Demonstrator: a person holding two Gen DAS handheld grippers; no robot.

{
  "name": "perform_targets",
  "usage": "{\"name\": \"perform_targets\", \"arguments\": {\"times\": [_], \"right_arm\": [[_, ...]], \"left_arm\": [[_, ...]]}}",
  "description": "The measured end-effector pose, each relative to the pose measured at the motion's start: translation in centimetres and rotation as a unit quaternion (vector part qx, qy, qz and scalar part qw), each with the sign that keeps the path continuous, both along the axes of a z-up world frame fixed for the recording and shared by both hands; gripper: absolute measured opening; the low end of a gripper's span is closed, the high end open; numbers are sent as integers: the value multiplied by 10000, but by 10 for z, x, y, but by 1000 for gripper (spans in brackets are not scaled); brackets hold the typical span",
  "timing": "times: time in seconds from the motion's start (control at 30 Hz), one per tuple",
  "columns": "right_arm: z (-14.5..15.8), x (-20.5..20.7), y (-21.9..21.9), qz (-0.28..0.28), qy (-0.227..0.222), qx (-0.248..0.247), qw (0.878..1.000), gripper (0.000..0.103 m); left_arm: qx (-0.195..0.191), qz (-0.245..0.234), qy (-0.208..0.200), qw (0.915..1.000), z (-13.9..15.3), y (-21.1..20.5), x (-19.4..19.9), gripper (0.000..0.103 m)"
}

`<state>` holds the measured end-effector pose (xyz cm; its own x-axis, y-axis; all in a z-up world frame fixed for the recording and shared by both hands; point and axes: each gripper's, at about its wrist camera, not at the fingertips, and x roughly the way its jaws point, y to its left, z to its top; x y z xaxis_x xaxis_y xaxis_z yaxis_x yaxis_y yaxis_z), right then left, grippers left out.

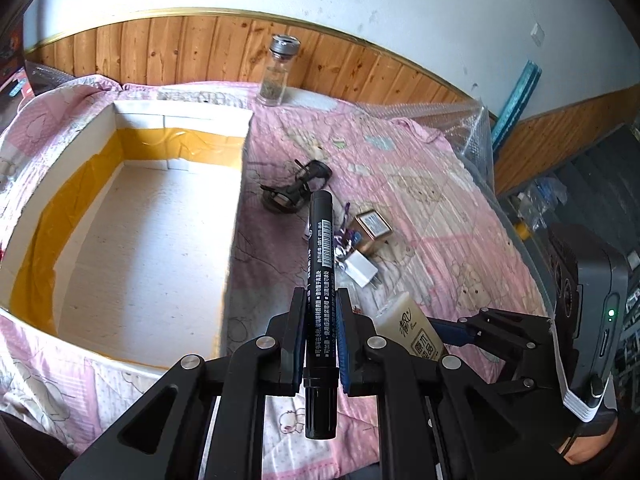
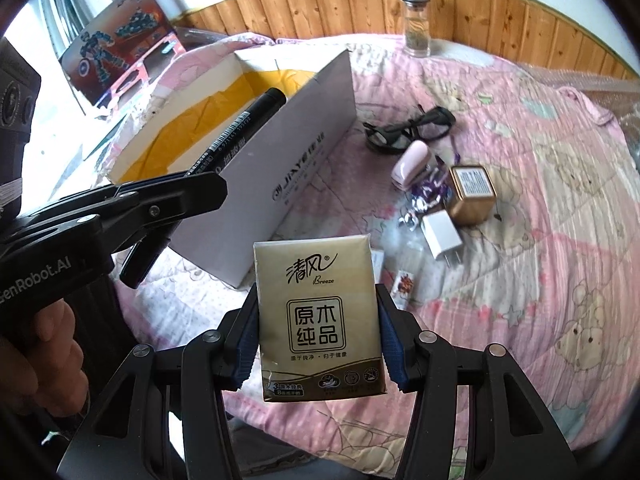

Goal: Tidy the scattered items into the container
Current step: 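Carry the marker and tissue pack with both tools over the white box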

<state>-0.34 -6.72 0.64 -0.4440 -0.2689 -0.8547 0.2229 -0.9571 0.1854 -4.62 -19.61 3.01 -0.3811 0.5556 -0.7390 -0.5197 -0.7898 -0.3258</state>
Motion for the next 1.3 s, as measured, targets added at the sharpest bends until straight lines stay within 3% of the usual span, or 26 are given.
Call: {"name": "perform_targets", "arguments": {"times": [1.3], "right_arm": [[41,-51,-90,776,323,108,9964,55]], "left_arm": [[336,715,111,9968,24,-87,-51,14]]}}
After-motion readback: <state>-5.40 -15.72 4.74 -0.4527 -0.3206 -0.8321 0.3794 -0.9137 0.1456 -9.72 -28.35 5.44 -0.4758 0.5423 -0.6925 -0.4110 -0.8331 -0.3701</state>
